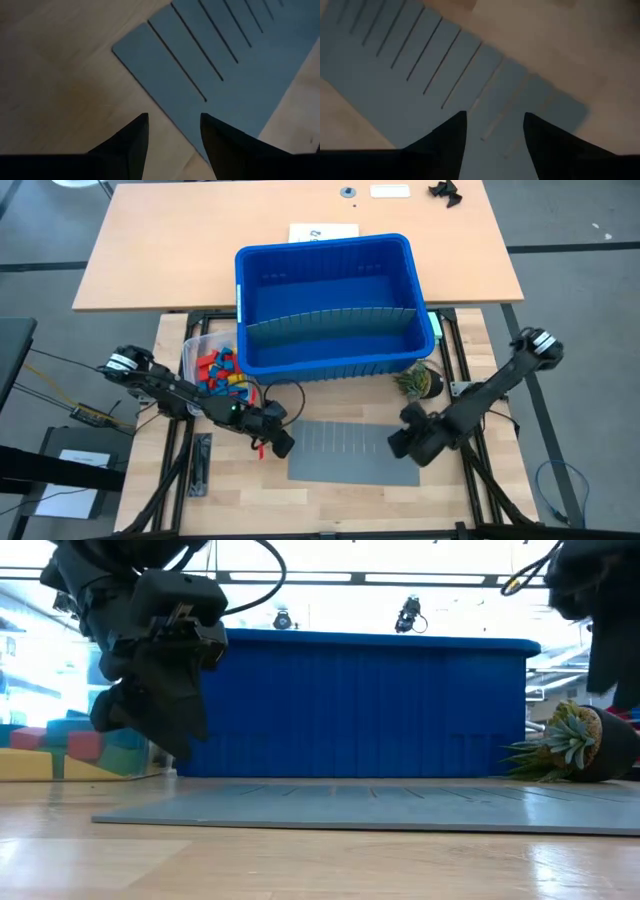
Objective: Sort Items/Unsort Items
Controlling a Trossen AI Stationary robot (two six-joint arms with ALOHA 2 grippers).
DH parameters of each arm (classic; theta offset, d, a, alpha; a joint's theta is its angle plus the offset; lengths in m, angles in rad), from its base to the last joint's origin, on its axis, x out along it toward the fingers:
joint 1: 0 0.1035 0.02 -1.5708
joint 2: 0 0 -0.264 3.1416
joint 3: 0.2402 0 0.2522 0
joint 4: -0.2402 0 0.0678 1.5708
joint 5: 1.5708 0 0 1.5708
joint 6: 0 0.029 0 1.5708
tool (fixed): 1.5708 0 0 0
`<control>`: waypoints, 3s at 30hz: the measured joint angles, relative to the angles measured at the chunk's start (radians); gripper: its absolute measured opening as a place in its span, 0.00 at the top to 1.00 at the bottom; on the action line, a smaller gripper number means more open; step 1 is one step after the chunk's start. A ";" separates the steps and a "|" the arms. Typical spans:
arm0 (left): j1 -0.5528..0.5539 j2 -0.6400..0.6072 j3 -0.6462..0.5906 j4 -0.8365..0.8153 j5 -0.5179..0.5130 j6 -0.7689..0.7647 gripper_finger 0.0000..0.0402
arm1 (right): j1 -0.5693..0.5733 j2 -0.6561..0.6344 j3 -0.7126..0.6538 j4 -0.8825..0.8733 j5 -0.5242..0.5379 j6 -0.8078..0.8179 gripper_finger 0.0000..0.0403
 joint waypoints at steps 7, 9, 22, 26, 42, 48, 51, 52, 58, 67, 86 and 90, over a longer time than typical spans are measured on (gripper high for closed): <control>0.000 0.013 0.000 0.037 -0.011 -0.033 0.54 | 0.110 -0.151 -0.210 0.211 0.031 0.171 0.52; 0.000 0.015 0.000 0.063 -0.021 -0.032 0.54 | 0.153 -0.143 -0.272 0.282 0.030 0.241 0.52; 0.001 0.100 0.000 0.060 -0.004 -0.073 0.54 | 0.369 -0.012 -0.365 0.351 0.044 0.575 0.52; 0.005 0.144 0.003 0.085 0.006 -0.103 0.54 | 0.391 0.033 -0.363 0.352 0.073 0.594 0.52; 0.006 0.227 0.000 0.260 0.042 -0.160 0.54 | 0.384 0.085 -0.363 0.396 0.145 0.561 0.57; 0.004 0.218 -0.005 0.275 0.019 -0.152 0.54 | 0.394 0.092 -0.369 0.425 0.206 0.557 0.59; 0.003 0.214 -0.005 0.274 0.016 -0.129 0.54 | 0.416 0.093 -0.371 0.440 0.248 0.561 0.58; 0.002 0.212 -0.005 0.273 0.015 -0.127 0.54 | 0.426 0.095 -0.372 0.441 0.261 0.563 0.58; -0.003 0.211 -0.004 0.264 0.000 -0.114 0.54 | 0.491 0.099 -0.374 0.453 0.340 0.583 0.59; -0.007 0.213 0.004 0.306 -0.001 -0.070 0.54 | 0.551 0.098 -0.372 0.528 0.547 0.553 0.59; -0.025 0.215 0.074 0.351 0.001 0.084 0.54 | 0.509 0.076 -0.173 0.303 0.005 0.403 0.60; -0.035 0.233 0.147 0.356 0.002 0.180 0.54 | 0.507 0.076 -0.153 0.221 0.001 0.401 0.60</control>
